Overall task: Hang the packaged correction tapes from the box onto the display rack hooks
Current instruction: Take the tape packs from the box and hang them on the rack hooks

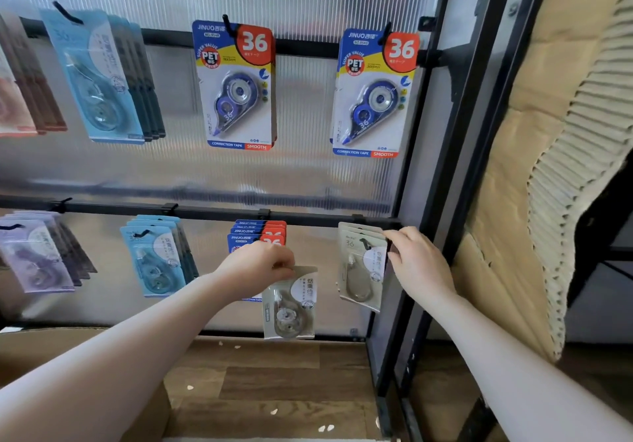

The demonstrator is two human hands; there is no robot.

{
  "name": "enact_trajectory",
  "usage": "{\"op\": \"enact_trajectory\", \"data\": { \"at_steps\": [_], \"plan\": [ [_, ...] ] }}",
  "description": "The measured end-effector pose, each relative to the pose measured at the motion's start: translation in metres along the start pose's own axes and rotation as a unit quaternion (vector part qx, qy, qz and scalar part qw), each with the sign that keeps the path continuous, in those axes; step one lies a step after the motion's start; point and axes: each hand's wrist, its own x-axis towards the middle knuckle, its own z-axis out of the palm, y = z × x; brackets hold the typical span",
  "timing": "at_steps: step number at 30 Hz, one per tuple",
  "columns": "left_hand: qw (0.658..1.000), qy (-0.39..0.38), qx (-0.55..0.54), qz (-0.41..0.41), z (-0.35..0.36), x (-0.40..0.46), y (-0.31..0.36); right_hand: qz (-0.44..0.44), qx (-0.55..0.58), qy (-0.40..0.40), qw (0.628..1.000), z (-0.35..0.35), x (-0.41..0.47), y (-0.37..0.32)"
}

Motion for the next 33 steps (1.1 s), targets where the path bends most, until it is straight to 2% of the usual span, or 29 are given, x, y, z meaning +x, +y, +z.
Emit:
{"op": "enact_trajectory", "data": {
  "at_steps": [12, 25, 33],
  "plan": [
    [0.999, 0.024, -0.004, 0.039, -0.007, 0.026, 0.061, 0.092, -0.012, 0.017, 0.996, -0.026, -0.045, 0.014],
    [0.988, 0.122, -0.076, 0.048, 0.021, 0.055, 0.099, 0.078, -0.013, 0.022, 0.997, -0.027, -0.055, 0.017],
    [0.984, 0.141, -0.093, 0.052, 0.027, 0.067, 0.103, 0.07, -0.032, 0.019, 0.997, -0.026, -0.056, 0.019]
  ]
}}
